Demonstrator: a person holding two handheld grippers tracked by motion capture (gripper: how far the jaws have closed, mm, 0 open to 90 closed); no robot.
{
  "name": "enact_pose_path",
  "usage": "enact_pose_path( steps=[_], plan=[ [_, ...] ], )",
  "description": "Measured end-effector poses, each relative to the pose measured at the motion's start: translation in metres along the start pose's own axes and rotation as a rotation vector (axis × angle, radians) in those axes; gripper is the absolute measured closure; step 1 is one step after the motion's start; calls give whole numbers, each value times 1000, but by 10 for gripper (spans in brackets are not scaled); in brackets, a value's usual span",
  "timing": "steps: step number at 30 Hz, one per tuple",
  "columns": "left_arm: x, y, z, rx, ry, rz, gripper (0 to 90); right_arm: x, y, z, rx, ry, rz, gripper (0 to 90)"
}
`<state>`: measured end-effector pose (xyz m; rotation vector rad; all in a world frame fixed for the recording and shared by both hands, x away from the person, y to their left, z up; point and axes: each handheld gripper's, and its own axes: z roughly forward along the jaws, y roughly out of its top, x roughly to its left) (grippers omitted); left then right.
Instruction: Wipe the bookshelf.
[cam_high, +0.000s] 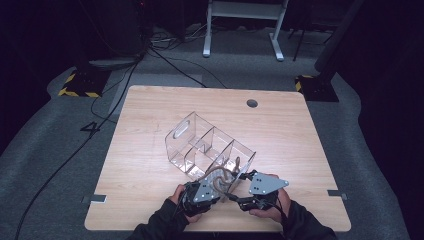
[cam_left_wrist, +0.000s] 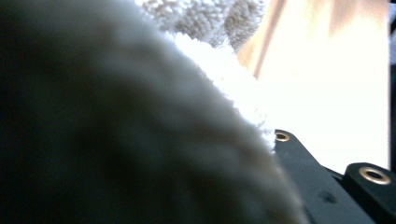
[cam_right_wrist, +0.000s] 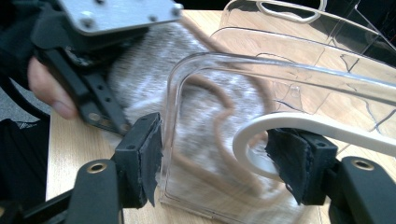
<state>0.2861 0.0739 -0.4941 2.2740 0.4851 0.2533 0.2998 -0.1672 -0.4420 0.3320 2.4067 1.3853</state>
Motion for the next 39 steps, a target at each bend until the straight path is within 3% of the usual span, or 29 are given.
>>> enact_pose_path(
  steps=[6, 13, 17, 19, 23, 26, 28, 33, 39],
  plan=[
    [-2, -9, -14, 0, 8, -12, 769, 0, 1, 2, 0, 7, 5, 394],
    [-2, 19, -10, -97, 27, 27, 771, 0, 1, -1, 4, 11, 11, 425],
    [2, 32, -10, -153, 39, 6, 772, -2, -1, -7, -6, 13, 37, 434],
    [2, 40, -8, -182, 53, 12, 771, -2, -1, -11, -6, -7, 52, 434],
    [1, 51, -2, -220, 89, 2, 770, 1, -3, -20, -18, -46, 73, 416],
    [3, 57, 1, -231, 96, -1, 769, 3, -6, -23, -22, -51, 93, 439],
    [6, 61, 5, -246, 89, -21, 770, 3, -7, -23, -25, -54, 79, 439],
    [4, 62, 14, -223, 76, -26, 772, 4, -8, -22, -35, -64, 70, 431],
    [-3, 53, 18, -144, 70, 18, 773, 2, -9, -22, -35, -59, 78, 431]
  ],
)
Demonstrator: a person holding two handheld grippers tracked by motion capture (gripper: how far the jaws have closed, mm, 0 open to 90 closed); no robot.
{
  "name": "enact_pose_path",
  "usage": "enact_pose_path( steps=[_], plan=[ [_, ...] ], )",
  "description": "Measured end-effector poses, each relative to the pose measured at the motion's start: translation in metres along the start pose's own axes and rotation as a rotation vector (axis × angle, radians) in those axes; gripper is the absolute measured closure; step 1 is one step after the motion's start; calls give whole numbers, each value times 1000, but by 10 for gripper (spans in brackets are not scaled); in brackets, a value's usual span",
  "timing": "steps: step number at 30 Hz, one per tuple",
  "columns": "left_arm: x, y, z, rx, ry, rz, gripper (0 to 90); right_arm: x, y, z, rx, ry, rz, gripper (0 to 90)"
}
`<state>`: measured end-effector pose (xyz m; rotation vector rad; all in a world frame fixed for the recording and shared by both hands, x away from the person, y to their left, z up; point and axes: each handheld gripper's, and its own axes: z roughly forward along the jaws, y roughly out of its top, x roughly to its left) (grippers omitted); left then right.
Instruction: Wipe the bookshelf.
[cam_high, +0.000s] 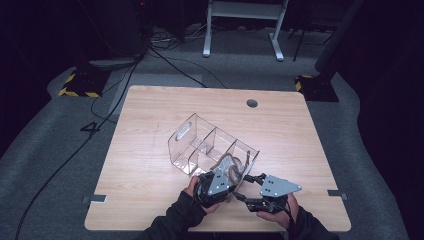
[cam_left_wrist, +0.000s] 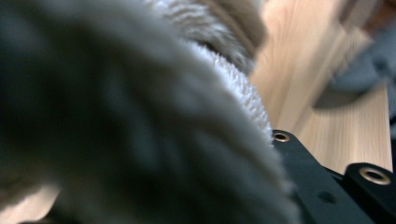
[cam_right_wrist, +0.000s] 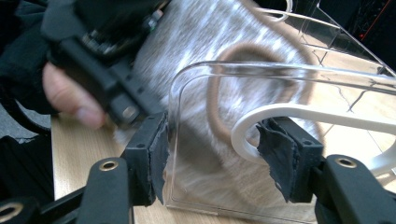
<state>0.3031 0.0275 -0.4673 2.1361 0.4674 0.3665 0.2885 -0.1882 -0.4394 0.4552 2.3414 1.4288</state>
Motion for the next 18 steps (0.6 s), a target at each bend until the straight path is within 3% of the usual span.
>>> enact_pose_path(
  steps=[3, 5, 12, 14, 16, 18],
  plan=[
    [-4, -17, 3, 101, -25, 28, 773, 1, 0, 1, 1, -5, -8, 430],
    [-4, -25, 3, 129, -41, 35, 771, 0, 0, 1, -1, -1, -8, 430],
    [-2, -36, -11, 155, -75, 5, 770, -2, 0, 0, -3, 10, -3, 429],
    [-2, -38, -17, 178, -80, 21, 770, -2, -1, 0, -5, 11, -2, 429],
    [-1, -39, -24, 202, -70, 41, 770, -2, -1, 0, -9, 15, 1, 429],
    [3, -42, -32, 193, -50, 18, 769, -2, -1, 0, -8, 12, -1, 429]
  ],
)
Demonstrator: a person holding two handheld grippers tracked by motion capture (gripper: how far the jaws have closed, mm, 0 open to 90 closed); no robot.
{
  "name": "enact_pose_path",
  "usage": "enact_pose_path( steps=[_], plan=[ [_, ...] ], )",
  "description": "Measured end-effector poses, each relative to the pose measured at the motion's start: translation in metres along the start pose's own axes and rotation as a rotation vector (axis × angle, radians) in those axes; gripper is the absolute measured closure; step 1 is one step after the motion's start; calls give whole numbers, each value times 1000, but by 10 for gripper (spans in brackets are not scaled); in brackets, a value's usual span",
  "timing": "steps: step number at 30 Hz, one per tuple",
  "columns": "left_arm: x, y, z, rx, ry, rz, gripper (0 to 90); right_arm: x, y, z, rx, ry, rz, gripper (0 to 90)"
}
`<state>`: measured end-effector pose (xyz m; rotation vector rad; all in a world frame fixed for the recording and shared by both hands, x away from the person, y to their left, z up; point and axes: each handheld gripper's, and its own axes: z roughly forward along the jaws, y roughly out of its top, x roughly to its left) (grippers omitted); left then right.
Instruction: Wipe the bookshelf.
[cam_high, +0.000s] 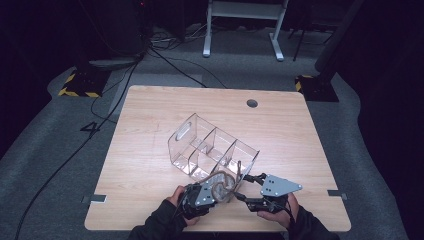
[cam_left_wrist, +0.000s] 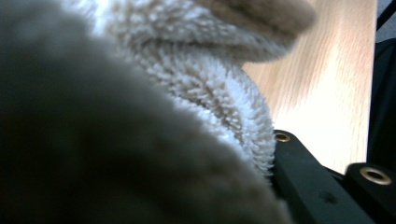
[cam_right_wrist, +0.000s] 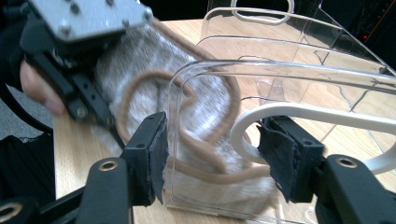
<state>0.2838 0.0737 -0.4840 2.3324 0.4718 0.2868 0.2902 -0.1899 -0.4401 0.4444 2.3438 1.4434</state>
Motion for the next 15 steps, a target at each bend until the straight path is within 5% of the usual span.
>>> enact_pose_path(
  steps=[7, 15],
  plan=[
    [3, 18, -15, -148, -2, -11, 771, 0, 1, -3, 17, 3, -5, 429],
    [20, 81, -16, -318, 38, -36, 771, 3, -6, -10, 43, 30, -5, 423]
  ],
)
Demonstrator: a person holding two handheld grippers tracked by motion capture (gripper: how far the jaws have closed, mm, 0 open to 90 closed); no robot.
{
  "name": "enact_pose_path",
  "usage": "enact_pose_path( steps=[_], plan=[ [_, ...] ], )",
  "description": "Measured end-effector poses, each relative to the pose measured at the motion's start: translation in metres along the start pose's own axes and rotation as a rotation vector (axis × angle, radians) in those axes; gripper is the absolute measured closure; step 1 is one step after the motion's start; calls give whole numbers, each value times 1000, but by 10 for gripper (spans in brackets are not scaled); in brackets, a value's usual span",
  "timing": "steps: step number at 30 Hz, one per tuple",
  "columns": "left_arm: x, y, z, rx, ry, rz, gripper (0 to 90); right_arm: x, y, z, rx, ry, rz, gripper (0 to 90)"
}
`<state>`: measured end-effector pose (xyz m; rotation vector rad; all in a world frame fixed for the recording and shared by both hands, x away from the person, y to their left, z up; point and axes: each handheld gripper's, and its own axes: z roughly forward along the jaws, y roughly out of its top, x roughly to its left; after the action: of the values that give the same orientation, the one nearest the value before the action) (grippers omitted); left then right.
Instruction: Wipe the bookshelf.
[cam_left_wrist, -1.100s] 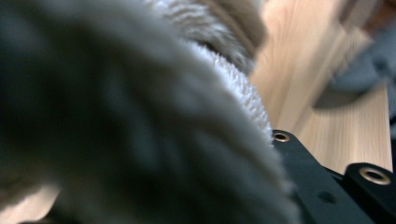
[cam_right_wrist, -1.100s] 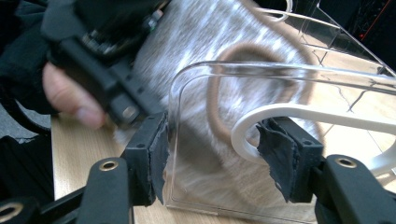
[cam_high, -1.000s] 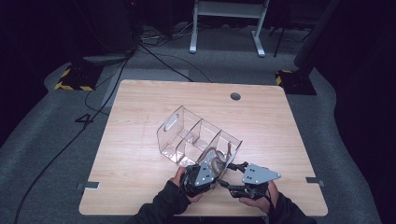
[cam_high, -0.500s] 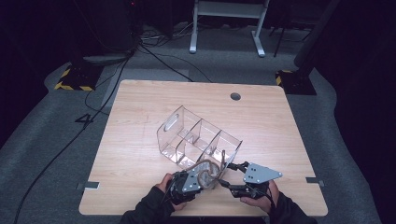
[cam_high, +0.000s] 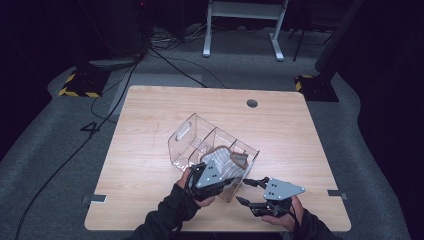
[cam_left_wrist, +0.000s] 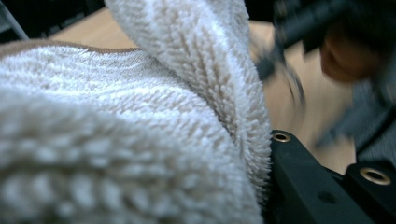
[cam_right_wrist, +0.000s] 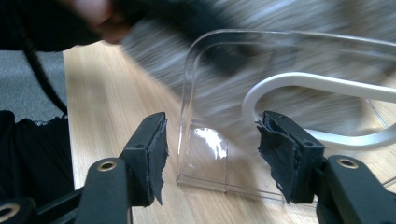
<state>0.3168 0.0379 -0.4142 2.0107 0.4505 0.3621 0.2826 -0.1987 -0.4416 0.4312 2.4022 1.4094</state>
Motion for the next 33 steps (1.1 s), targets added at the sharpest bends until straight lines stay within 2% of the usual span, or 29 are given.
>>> enact_pose_path(
  steps=[5, 8, 10, 11, 13, 20, 23, 25, 29, 33],
  plan=[
    [8, 14, 15, 10, 26, 5, 770, 0, -1, 1, 2, 14, 3, 422],
    [9, 12, 22, 24, 22, -11, 770, -1, -2, 2, 11, 18, 11, 421],
    [7, 7, 24, 62, 28, 13, 770, -2, -3, 3, 11, 21, 18, 417],
    [7, 7, 24, 62, 28, 13, 771, -2, -3, 3, 11, 21, 18, 417],
    [3, -2, 24, 77, 21, 22, 771, -3, -4, 4, 21, 19, 19, 412],
    [-10, -21, 14, 99, 11, 39, 771, -4, -3, 3, 14, 11, 25, 411],
    [-14, -35, 9, 105, 4, 7, 771, -5, -2, 1, 3, 5, 28, 405],
    [-16, -45, 9, 129, 7, 8, 771, -7, -1, 0, -12, -4, 31, 401],
    [-14, -64, 11, 193, 6, -9, 772, -8, 2, 0, -23, -12, 28, 386],
    [-9, -71, 9, 218, 15, -13, 771, -9, 4, 4, -25, -8, 15, 381]
  ],
)
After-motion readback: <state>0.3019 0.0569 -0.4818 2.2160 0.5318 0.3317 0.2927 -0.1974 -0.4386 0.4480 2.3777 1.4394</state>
